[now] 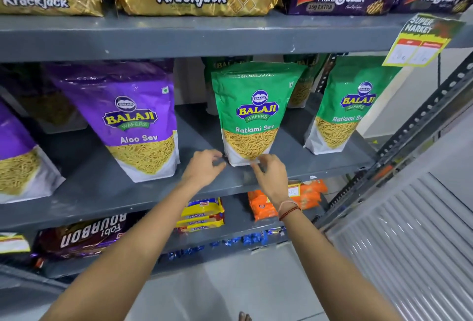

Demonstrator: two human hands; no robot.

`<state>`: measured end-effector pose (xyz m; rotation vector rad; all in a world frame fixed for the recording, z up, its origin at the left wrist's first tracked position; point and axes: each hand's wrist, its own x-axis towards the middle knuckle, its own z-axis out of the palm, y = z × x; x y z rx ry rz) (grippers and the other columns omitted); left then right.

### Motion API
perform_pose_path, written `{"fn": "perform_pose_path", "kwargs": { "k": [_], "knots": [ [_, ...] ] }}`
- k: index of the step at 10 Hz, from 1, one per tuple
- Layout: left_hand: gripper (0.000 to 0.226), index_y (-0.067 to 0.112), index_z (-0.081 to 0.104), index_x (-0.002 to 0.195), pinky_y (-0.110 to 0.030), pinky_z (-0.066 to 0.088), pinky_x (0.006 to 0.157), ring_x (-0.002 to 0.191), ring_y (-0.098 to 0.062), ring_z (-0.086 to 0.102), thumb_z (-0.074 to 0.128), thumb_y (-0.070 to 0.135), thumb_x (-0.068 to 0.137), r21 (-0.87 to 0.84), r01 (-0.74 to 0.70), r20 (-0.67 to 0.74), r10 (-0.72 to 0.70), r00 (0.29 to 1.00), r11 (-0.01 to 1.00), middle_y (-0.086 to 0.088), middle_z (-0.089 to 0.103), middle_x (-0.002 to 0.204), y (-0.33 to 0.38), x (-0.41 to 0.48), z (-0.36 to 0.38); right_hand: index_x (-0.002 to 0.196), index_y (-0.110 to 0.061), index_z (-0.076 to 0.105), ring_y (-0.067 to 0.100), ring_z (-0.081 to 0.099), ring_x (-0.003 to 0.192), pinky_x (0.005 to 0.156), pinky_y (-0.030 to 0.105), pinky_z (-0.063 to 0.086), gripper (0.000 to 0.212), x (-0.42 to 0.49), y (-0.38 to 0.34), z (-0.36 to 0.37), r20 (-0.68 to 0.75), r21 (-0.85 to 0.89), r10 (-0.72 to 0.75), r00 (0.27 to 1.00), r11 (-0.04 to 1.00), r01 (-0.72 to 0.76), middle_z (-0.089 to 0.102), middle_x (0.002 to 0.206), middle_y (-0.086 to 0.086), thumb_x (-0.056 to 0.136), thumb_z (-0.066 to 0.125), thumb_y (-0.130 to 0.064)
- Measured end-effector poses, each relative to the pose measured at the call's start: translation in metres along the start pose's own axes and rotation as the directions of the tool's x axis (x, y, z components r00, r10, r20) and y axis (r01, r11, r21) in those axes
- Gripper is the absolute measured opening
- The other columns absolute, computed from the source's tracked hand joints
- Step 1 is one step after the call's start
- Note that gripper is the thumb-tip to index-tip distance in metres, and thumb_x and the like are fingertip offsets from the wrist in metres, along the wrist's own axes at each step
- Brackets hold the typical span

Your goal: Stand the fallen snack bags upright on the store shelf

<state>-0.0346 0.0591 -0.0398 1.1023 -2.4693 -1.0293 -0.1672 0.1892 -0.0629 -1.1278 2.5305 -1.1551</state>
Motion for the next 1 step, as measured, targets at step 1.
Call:
{"fn": "perform_pose_path", "kwargs": {
  "k": [1],
  "knots": [
    [0.035, 0.012, 0.063, 0.115, -0.045, 0.050, 0.095, 0.111, -0.025, 0.062, 0.064, 0.024, 0.083, 0.046, -0.161, -0.120, 0.165, 0.979, 0.986, -0.010, 0.068, 0.118, 0.0121, -0.0202, -0.0266, 0.107, -0.005, 0.064, 0.029, 0.056, 0.105, 0.085, 0.033, 0.043, 0.024, -0.0173, -0.0359, -0.0177, -0.092, 0.023, -0.238, 0.967, 0.970, 0.241, 0.065, 0.108, 0.013, 0.093, 0.056, -0.023]
  ]
}}
